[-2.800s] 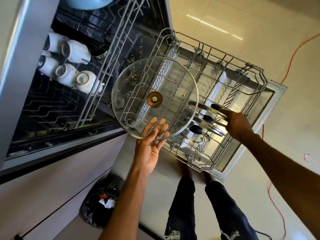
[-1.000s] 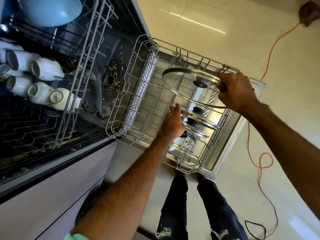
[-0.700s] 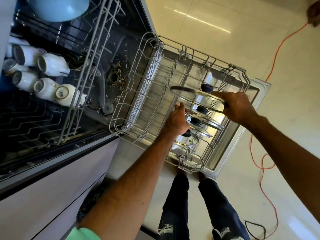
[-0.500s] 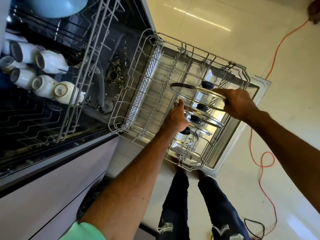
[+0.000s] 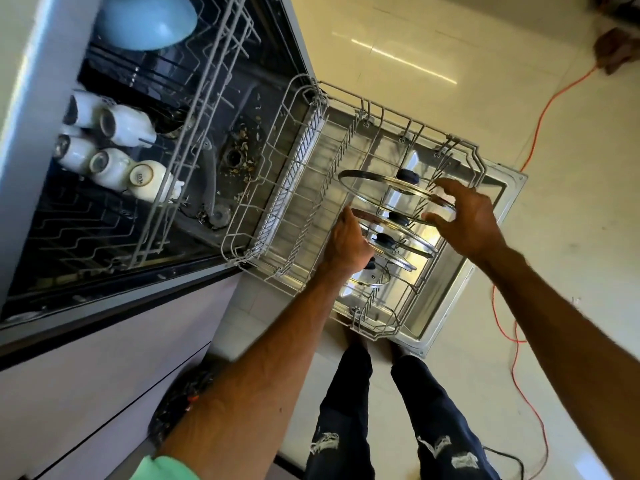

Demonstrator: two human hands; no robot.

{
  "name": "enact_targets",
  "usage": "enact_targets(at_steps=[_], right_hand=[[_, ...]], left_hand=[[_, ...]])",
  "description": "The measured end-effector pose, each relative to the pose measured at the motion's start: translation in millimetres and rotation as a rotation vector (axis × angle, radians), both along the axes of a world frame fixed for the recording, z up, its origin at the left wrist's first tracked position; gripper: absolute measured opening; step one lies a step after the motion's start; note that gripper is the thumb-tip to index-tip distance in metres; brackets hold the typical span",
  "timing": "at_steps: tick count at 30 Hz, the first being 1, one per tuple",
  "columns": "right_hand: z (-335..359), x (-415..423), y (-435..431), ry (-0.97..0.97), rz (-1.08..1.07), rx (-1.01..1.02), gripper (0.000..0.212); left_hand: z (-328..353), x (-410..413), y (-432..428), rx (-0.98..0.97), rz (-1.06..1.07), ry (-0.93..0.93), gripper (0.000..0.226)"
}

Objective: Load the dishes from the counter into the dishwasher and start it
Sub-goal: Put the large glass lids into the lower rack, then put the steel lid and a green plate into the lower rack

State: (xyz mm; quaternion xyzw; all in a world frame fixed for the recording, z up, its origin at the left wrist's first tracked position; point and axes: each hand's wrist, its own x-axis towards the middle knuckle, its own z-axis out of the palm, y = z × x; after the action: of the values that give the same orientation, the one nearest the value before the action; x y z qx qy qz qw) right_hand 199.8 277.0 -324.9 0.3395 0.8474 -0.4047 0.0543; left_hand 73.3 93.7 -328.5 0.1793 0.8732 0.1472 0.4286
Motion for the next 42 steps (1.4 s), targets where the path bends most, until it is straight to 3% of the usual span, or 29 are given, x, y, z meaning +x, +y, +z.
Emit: enact_targets(at_steps=[6, 10, 14, 16, 19, 24, 28, 36, 42], right_hand=[[81, 32, -68, 0.186, -0.132, 0.206, 0.046], [149, 42, -114, 0.235, -0.086, 0.111, 0.029], [224, 35, -169, 0.23, 0.004, 0.0, 0.02], [261, 26, -198, 0.185, 0.065, -0.078, 0.024], [306, 13, -250, 0.239, 0.202, -0.105, 0.03], [372, -10, -344, 0.315, 0.382, -0.136, 0.017], [414, -25, -423, 0.41, 0.587, -0.13, 0.016], [472, -63, -610, 0.588, 0.725, -0.23, 0.014], [481, -85, -712, 0.463, 0.8, -0.343, 0.01]], left_hand=[[81, 13, -22, 0.087, 0.213, -0.037, 0.067], [166, 29, -64, 0.148, 0.392, -0.059, 0.05], [230, 51, -131, 0.135, 0.501, -0.103, 0.061], [244, 66, -174, 0.144, 0.501, 0.001, 0.061], [311, 85, -229, 0.216, 0.502, 0.155, 0.038], [393, 96, -319, 0.228, 0.686, 0.279, 0.024], [437, 97, -393, 0.305, 0.695, 0.42, 0.019], [485, 89, -582, 0.374, 0.875, 0.547, 0.025], [493, 98, -705, 0.34, 1.117, 0.643, 0.021]])
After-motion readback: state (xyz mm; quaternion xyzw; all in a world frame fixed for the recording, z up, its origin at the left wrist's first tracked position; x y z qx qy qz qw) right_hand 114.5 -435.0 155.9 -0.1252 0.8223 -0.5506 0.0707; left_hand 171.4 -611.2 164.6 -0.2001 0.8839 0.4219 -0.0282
